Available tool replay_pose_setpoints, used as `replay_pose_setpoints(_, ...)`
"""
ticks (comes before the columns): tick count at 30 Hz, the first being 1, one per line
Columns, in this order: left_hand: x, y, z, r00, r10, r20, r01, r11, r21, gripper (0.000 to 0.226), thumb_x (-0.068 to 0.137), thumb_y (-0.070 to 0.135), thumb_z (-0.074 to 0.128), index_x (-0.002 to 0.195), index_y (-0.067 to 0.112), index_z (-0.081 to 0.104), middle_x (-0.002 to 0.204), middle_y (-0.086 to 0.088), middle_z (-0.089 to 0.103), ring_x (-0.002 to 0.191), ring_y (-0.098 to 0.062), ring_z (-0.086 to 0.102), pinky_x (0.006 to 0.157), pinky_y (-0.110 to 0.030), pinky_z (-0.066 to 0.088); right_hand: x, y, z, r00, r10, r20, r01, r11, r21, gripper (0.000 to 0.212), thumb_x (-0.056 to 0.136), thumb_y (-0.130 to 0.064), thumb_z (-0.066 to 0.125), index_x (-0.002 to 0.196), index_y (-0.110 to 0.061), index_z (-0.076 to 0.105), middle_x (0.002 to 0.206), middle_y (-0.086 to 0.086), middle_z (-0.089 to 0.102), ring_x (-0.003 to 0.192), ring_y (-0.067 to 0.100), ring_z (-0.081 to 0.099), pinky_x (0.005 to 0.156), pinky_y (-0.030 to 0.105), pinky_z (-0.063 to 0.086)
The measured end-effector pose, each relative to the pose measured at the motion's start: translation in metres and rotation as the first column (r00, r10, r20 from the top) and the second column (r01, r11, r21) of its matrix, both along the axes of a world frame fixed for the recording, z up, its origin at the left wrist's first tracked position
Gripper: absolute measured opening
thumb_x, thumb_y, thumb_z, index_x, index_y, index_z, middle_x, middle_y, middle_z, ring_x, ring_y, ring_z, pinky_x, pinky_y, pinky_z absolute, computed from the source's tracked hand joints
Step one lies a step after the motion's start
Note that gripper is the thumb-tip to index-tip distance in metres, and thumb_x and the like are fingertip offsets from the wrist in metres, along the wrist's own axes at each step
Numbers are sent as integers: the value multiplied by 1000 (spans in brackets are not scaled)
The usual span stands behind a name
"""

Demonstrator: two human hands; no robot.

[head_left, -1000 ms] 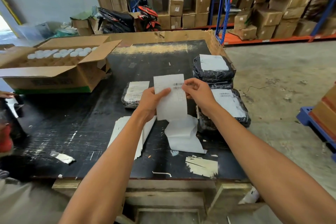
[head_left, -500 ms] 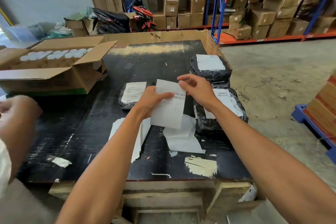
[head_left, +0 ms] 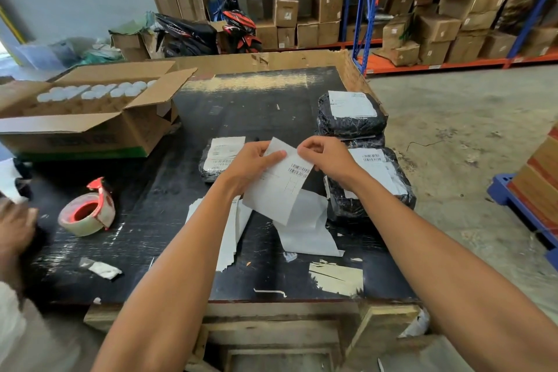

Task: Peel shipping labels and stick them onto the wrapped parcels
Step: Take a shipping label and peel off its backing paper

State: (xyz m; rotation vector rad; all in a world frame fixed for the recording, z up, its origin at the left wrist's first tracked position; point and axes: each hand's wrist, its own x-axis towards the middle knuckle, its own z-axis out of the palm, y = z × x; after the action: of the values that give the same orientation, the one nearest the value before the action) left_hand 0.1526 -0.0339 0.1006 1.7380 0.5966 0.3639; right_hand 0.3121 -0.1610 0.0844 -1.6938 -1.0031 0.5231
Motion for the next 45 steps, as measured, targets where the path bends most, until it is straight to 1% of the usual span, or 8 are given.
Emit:
replay_pose_setpoints(7, 1, -6, 0, 997, 40, 71, -26, 982, -188, 32, 84, 11, 80, 114, 11, 70, 105, -10, 77, 89, -27, 76, 70, -35, 61, -2, 9, -4, 986, -49, -161, 64, 994, 90, 13, 96, -31, 69, 105, -24, 74, 100, 0, 76, 101, 22, 71, 91, 42, 58)
replay_pose_setpoints(12, 13, 2, 1, 838, 471, 275, -430, 881, -196, 21, 86, 10, 77, 105, 13, 67, 101, -3, 76, 89, -22, 74, 71, -34, 62, -10, 3, 5, 930, 113, -349, -79, 991, 110, 25, 98, -24, 68, 118, -9, 68, 101, 3, 76, 83, 14, 73, 72, 26, 60)
replay_pose_setpoints(20, 18, 5, 1, 710, 596, 375, -497, 801, -333, 29, 89, 6, 73, 115, 10, 62, 106, 1, 71, 95, -16, 71, 71, -27, 59, -15, 6, 1, 934, 50, -354, -23, 996, 81, 10, 98, -9, 63, 108, -9, 66, 105, 4, 73, 94, 17, 71, 82, 33, 63)
replay_pose_setpoints(26, 10, 14, -11, 779, 609, 150, -622, 780, 61, 75, 79, 16, 84, 141, 22, 42, 137, -6, 51, 125, -25, 52, 94, -34, 50, -2, 7, 1, 971, -226, -75, 232, 970, 76, 33, 94, -12, 65, 122, -27, 56, 111, 4, 67, 100, 23, 67, 78, 39, 58)
replay_pose_setpoints(30, 7, 14, -6, 984, 159, -84, -98, 866, 490, 85, 76, 40, 86, 148, 27, 44, 151, 4, 47, 139, -14, 42, 120, -33, 21, -2, 5, 8, 987, 8, 161, -2, 999, -41, 55, 90, -15, 73, 134, -33, 46, 106, 1, 72, 93, 18, 69, 72, 33, 56)
replay_pose_setpoints(33, 3, 7, -1, 989, -78, -130, 105, 969, 222, 49, 83, 23, 83, 128, 18, 66, 116, 1, 75, 106, -15, 71, 100, -45, 54, -5, 8, 11, 994, 9, 107, -8, 1000, -14, 60, 88, -16, 76, 137, -33, 46, 105, 0, 74, 92, 16, 71, 75, 38, 60)
replay_pose_setpoints(37, 3, 2, -2, 995, 82, 64, -81, 997, -12, 29, 88, 9, 75, 117, 10, 72, 101, -5, 79, 83, -18, 77, 68, -31, 59, -6, 9, 10, 993, -83, -84, 90, 992, 85, 53, 90, -22, 77, 136, -25, 51, 111, 1, 70, 97, 18, 71, 82, 41, 62)
replay_pose_setpoints(45, 8, 3, 2, 958, 208, 197, -138, 937, -320, 20, 89, 5, 72, 109, 7, 70, 104, -12, 78, 88, -26, 76, 73, -37, 62, -6, 5, 11, 956, -49, -291, 78, 993, 90, 20, 88, -9, 77, 104, -12, 66, 96, 10, 76, 98, 32, 74, 89, 52, 59)
